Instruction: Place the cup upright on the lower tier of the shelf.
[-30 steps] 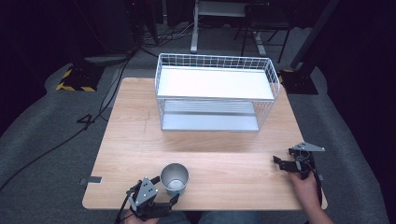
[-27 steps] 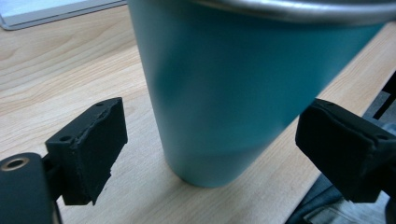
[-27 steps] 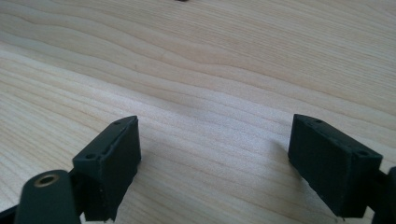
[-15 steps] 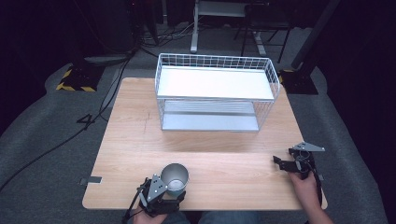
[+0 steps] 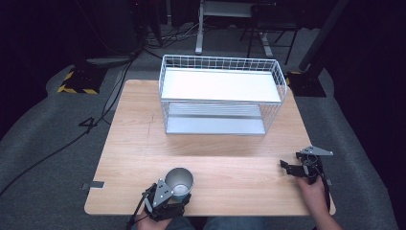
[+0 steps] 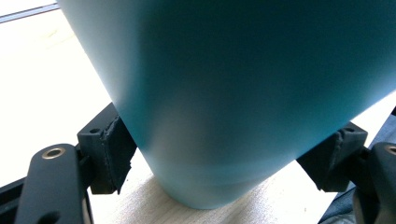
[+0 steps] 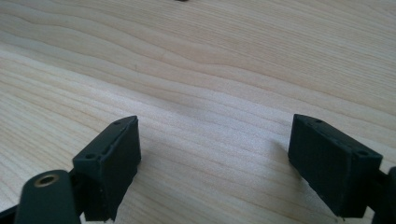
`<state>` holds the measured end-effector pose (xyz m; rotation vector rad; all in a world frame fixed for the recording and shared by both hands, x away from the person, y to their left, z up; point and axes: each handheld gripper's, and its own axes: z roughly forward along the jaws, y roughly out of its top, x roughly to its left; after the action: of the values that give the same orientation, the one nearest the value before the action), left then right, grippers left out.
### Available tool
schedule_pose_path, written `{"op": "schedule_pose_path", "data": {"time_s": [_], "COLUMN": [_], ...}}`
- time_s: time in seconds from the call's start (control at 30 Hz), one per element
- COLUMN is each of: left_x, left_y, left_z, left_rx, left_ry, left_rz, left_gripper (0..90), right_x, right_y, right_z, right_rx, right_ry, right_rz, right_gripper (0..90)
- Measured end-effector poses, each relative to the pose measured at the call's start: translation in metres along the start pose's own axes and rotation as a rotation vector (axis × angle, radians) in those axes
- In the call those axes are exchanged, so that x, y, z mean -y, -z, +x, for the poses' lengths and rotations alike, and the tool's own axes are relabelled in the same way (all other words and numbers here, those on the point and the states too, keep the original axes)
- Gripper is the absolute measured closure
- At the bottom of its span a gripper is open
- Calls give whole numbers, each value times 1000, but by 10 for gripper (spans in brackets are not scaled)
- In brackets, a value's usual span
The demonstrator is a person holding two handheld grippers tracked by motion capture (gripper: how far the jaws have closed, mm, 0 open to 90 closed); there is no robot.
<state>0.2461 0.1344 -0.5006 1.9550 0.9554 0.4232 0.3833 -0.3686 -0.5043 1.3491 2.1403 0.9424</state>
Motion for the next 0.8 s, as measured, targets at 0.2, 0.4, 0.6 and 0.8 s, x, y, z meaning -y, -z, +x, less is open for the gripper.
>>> {"op": "schedule_pose_path", "data": {"time_s": [0.2,0.4,0.6,0.8], "left_x": [-1,-2,-5,-14], "left_y": [0,1,4,10], "left_z": [1,1,0,-3], "left_rx": [-1,0,9,31], "left_ry": [-1,9,11,-20], "left_rz": [4,6,3,-6], "left_gripper": [228,228,228,228], "right_x": [0,0,0,0], "right_y": [0,0,0,0], "right_z": [0,0,0,0], "right_rx": [0,0,0,1], "right_ry": [0,0,0,0], "right_rz": [0,0,1,0], "right_gripper": [174,174,174,173]}}
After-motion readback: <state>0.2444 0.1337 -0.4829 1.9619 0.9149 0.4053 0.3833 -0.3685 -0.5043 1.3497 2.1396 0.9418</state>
